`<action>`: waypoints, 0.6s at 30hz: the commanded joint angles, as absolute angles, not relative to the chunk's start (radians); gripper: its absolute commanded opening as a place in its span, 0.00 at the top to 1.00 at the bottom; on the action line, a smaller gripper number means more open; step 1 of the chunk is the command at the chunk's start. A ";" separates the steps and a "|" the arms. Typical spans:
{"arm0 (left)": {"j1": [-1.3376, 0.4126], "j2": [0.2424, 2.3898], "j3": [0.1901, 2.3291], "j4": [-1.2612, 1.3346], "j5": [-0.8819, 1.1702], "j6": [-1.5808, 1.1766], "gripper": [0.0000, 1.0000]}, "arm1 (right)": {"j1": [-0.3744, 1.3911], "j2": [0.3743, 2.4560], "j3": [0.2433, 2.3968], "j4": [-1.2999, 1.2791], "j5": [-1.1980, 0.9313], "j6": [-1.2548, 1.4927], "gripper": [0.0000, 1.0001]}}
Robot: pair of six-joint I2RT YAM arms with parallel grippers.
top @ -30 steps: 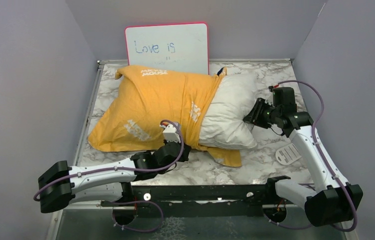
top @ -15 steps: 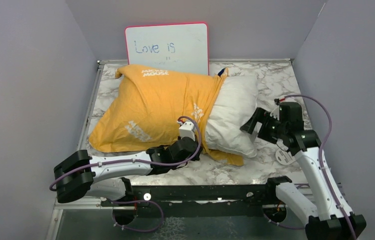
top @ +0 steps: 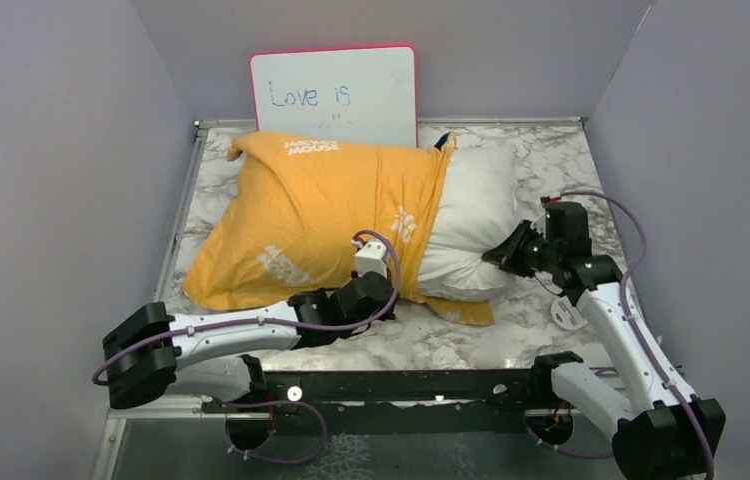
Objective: Remove the pillowcase from the pillow
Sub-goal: Remove the pillow from the pillowcase.
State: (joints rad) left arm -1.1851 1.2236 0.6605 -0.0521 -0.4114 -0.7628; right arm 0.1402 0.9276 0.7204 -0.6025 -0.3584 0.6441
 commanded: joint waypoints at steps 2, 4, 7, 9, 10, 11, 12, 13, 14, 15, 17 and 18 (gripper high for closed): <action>-1.186 1.099 0.643 -0.263 -0.530 -0.850 1.00 | 0.104 0.950 0.820 -0.519 0.179 0.670 0.99; -1.186 1.044 0.626 -0.351 -0.548 -0.899 1.00 | 0.068 0.977 0.851 -0.512 0.205 0.674 0.99; -1.186 0.940 0.587 -0.464 -0.563 -0.960 1.00 | -0.042 1.014 0.907 -0.517 0.152 0.647 0.99; -1.186 0.870 0.555 -0.488 -0.549 -0.966 1.00 | -0.063 1.033 0.940 -0.539 0.139 0.634 0.99; -1.186 0.837 0.544 -0.484 -0.537 -0.958 1.00 | -0.063 1.037 0.946 -0.540 0.104 0.622 0.99; -1.186 0.811 0.537 -0.469 -0.520 -0.940 1.00 | -0.063 1.035 0.940 -0.531 0.048 0.604 0.99; -1.186 0.791 0.534 -0.442 -0.497 -0.913 1.00 | -0.063 1.030 0.934 -0.523 -0.029 0.586 0.99; -1.186 0.779 0.537 -0.412 -0.477 -0.882 1.00 | -0.062 1.025 0.925 -0.523 -0.089 0.573 0.99; -1.186 0.773 0.549 -0.393 -0.466 -0.859 0.93 | -0.063 1.018 0.916 -0.526 -0.130 0.564 0.99; -1.186 0.773 0.568 -0.379 -0.463 -0.839 0.80 | -0.062 1.003 0.904 -0.528 -0.159 0.557 0.99; -1.186 0.790 0.623 -0.375 -0.473 -0.784 0.54 | -0.063 0.980 0.889 -0.546 -0.184 0.551 0.99; -1.186 0.800 0.659 -0.384 -0.487 -0.758 0.43 | -0.063 0.969 0.882 -0.552 -0.189 0.542 0.99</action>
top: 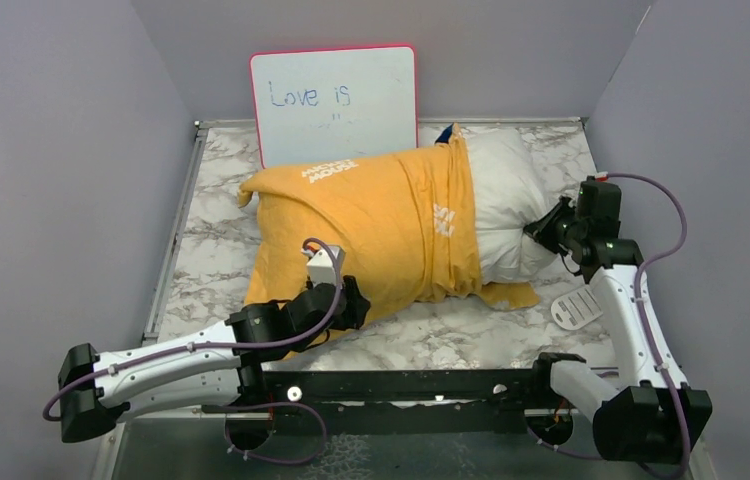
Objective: Remove the pillowcase from the pillow
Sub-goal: Remove the pillow from the pillowcase.
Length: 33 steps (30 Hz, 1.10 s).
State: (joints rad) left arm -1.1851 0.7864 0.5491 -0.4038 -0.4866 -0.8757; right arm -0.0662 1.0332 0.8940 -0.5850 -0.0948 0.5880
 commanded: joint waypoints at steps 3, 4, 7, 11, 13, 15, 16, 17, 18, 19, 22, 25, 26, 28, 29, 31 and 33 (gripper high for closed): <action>-1.185 0.861 0.775 -0.406 -0.509 -0.665 0.25 | -0.063 0.944 0.875 -0.573 -0.174 0.522 0.99; -1.184 0.895 0.813 -0.422 -0.518 -0.642 0.22 | -0.062 0.940 0.877 -0.579 -0.173 0.519 0.99; -1.184 1.037 0.920 -0.433 -0.522 -0.586 0.20 | -0.063 0.938 0.880 -0.596 -0.191 0.522 0.99; -1.183 1.215 1.003 -0.442 -0.553 -0.592 0.20 | -0.063 0.929 0.879 -0.604 -0.214 0.546 0.99; -1.183 1.296 1.033 -0.452 -0.577 -0.596 0.20 | -0.063 0.921 0.876 -0.605 -0.230 0.549 0.99; -1.178 1.365 1.056 -0.475 -0.604 -0.600 0.29 | -0.063 0.911 0.876 -0.611 -0.228 0.544 0.99; -1.177 1.394 1.067 -0.496 -0.624 -0.605 0.44 | -0.063 0.909 0.876 -0.612 -0.223 0.540 0.99; -1.176 1.419 1.074 -0.521 -0.649 -0.612 0.57 | -0.062 0.906 0.875 -0.613 -0.211 0.535 0.99; -1.176 1.435 1.078 -0.546 -0.671 -0.623 0.68 | -0.063 0.906 0.877 -0.618 -0.193 0.532 0.99; -1.173 1.441 1.075 -0.565 -0.684 -0.634 0.80 | -0.063 0.910 0.880 -0.628 -0.171 0.529 0.99; -1.166 1.406 1.036 -0.606 -0.700 -0.679 1.00 | -0.063 0.937 0.895 -0.652 -0.099 0.523 0.99; -1.159 1.313 0.954 -0.642 -0.709 -0.734 1.00 | -0.063 0.963 0.906 -0.654 -0.058 0.532 0.99; -1.155 1.278 0.927 -0.664 -0.715 -0.757 1.00 | -0.063 0.970 0.910 -0.648 -0.054 0.538 0.99; -1.141 1.195 0.877 -0.717 -0.719 -0.804 1.00 | -0.063 0.982 0.915 -0.636 -0.052 0.551 0.99; -1.135 1.153 0.856 -0.749 -0.719 -0.829 1.00 | -0.065 0.986 0.919 -0.629 -0.052 0.553 1.00; -1.127 1.067 0.823 -0.815 -0.725 -0.878 1.00 | -0.067 1.001 0.928 -0.622 -0.050 0.554 0.99; -1.122 0.986 0.803 -0.887 -0.737 -0.926 1.00 | -0.067 1.015 0.942 -0.621 -0.050 0.552 0.99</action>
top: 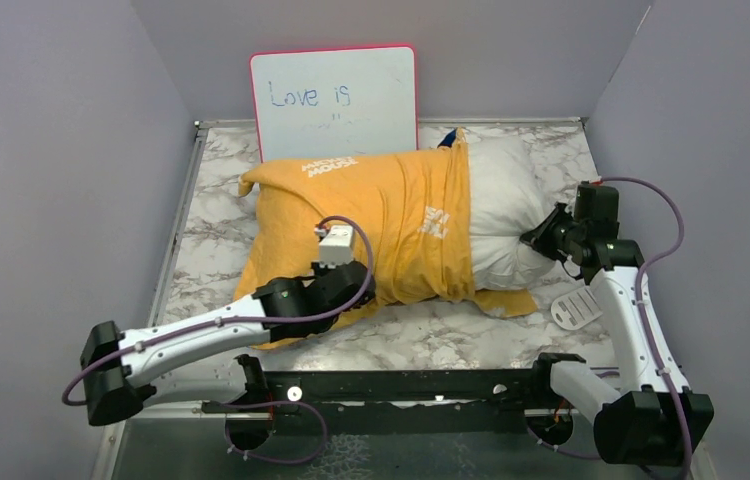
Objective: Remove the pillowcase from the pillow
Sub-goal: Remove the pillow from the pillowcase.
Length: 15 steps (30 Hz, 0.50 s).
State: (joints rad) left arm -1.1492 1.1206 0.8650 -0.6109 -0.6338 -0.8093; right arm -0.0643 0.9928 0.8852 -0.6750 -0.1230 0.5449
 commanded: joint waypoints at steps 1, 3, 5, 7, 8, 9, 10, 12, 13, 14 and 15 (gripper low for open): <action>-1.120 0.950 0.796 -0.922 -0.745 -0.956 1.00 | -0.068 1.018 0.944 -0.621 -0.053 0.551 1.00; -1.118 0.888 0.783 -0.967 -0.750 -0.987 1.00 | -0.069 1.019 0.947 -0.618 -0.071 0.551 0.99; -1.118 0.844 0.779 -0.963 -0.731 -0.985 1.00 | -0.068 1.010 0.943 -0.608 -0.108 0.546 1.00; -1.118 0.819 0.786 -0.904 -0.675 -0.938 0.96 | -0.069 0.999 0.936 -0.602 -0.149 0.544 0.99; -1.118 0.809 0.785 -0.822 -0.632 -0.895 0.83 | -0.069 0.996 0.933 -0.599 -0.167 0.544 0.99; -1.118 0.802 0.782 -0.778 -0.583 -0.860 0.69 | -0.069 0.994 0.928 -0.598 -0.183 0.547 1.00; -1.118 0.799 0.776 -0.673 -0.527 -0.821 0.58 | -0.069 0.991 0.928 -0.601 -0.191 0.550 0.99; -1.118 0.800 0.749 -0.500 -0.403 -0.780 0.41 | -0.069 0.990 0.926 -0.601 -0.199 0.552 0.99; -1.118 0.808 0.733 -0.420 -0.347 -0.775 0.35 | -0.069 0.991 0.928 -0.602 -0.199 0.553 0.99; -1.118 0.825 0.719 -0.354 -0.298 -0.775 0.31 | -0.068 0.990 0.931 -0.604 -0.199 0.554 0.99; -1.118 0.849 0.709 -0.303 -0.261 -0.776 0.28 | -0.069 0.989 0.935 -0.604 -0.199 0.555 0.99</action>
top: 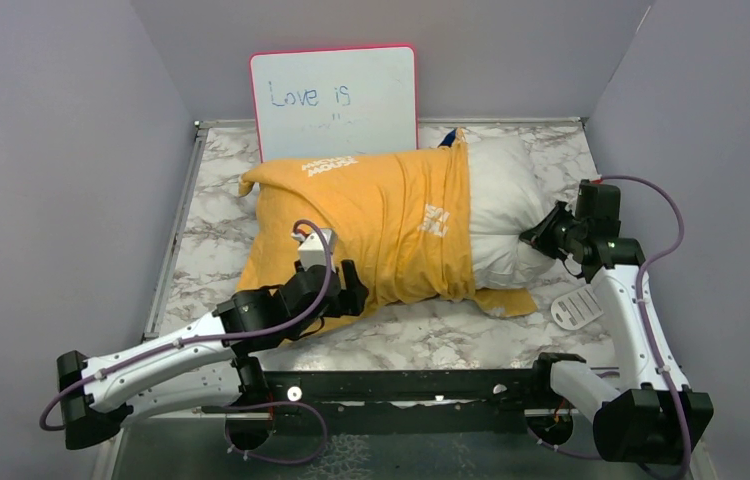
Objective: Remove the pillowcase from the pillow
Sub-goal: Remove the pillow from the pillowcase.
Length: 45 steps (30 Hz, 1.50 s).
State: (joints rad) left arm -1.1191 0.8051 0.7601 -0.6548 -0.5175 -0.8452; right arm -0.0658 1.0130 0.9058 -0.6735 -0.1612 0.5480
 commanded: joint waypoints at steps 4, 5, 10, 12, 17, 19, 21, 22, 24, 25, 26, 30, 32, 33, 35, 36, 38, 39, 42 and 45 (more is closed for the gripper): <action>-1.140 0.990 0.724 -0.257 -0.288 -0.820 0.25 | -0.069 0.986 0.942 -0.603 -0.218 0.568 0.99; -1.160 1.023 0.730 -0.253 -0.339 -0.828 0.24 | -0.068 0.986 0.942 -0.600 -0.225 0.570 0.99; -1.236 1.188 0.702 -0.169 -0.589 -0.934 0.20 | -0.069 0.989 0.939 -0.591 -0.257 0.586 0.99; -1.248 1.240 0.676 -0.111 -0.666 -0.981 0.19 | -0.069 0.991 0.940 -0.591 -0.263 0.587 0.99; -1.244 1.337 0.610 0.116 -0.879 -0.973 0.13 | -0.069 0.991 0.938 -0.591 -0.265 0.587 0.99; -1.221 1.390 0.600 0.228 -0.882 -0.898 0.13 | -0.069 0.993 0.937 -0.589 -0.264 0.585 0.99; -1.198 1.434 0.637 0.220 -0.876 -0.870 0.24 | -0.069 0.998 0.944 -0.592 -0.255 0.577 0.99; -1.193 1.447 0.641 0.211 -0.890 -0.865 0.32 | -0.069 1.001 0.948 -0.594 -0.245 0.573 0.99; -1.188 1.445 0.619 0.227 -0.909 -0.855 0.53 | -0.068 1.007 0.955 -0.602 -0.216 0.568 0.99; -1.183 1.433 0.602 0.241 -0.906 -0.850 0.66 | -0.069 1.010 0.957 -0.604 -0.199 0.566 0.99; -1.180 1.419 0.584 0.251 -0.903 -0.841 0.79 | -0.069 1.012 0.957 -0.604 -0.185 0.565 0.99; -1.180 1.345 0.558 0.120 -0.927 -0.886 1.00 | -0.069 1.028 0.967 -0.606 -0.122 0.569 0.99; -1.182 1.293 0.549 -0.059 -0.945 -0.955 1.00 | -0.069 1.038 0.980 -0.606 -0.092 0.569 0.99; -1.185 1.259 0.539 -0.139 -0.956 -0.998 1.00 | -0.070 1.043 0.986 -0.608 -0.077 0.570 0.99; -1.191 1.175 0.510 -0.305 -0.967 -1.099 1.00 | -0.075 1.054 0.998 -0.609 -0.056 0.571 0.99; -1.193 1.128 0.491 -0.394 -0.968 -1.157 1.00 | -0.080 1.061 1.004 -0.611 -0.049 0.572 1.00; -1.195 0.986 0.456 -0.551 -0.963 -1.250 1.00 | -0.093 1.074 1.015 -0.615 -0.039 0.571 1.00; -1.195 0.923 0.442 -0.622 -0.955 -1.287 1.00 | -0.100 1.079 1.018 -0.618 -0.033 0.571 0.99; -1.194 0.723 0.399 -0.707 -0.916 -1.341 1.00 | -0.120 1.085 1.017 -0.616 -0.028 0.573 0.99; -1.193 0.596 0.391 -0.743 -0.899 -1.332 1.00 | -0.130 1.087 1.010 -0.608 -0.032 0.579 0.99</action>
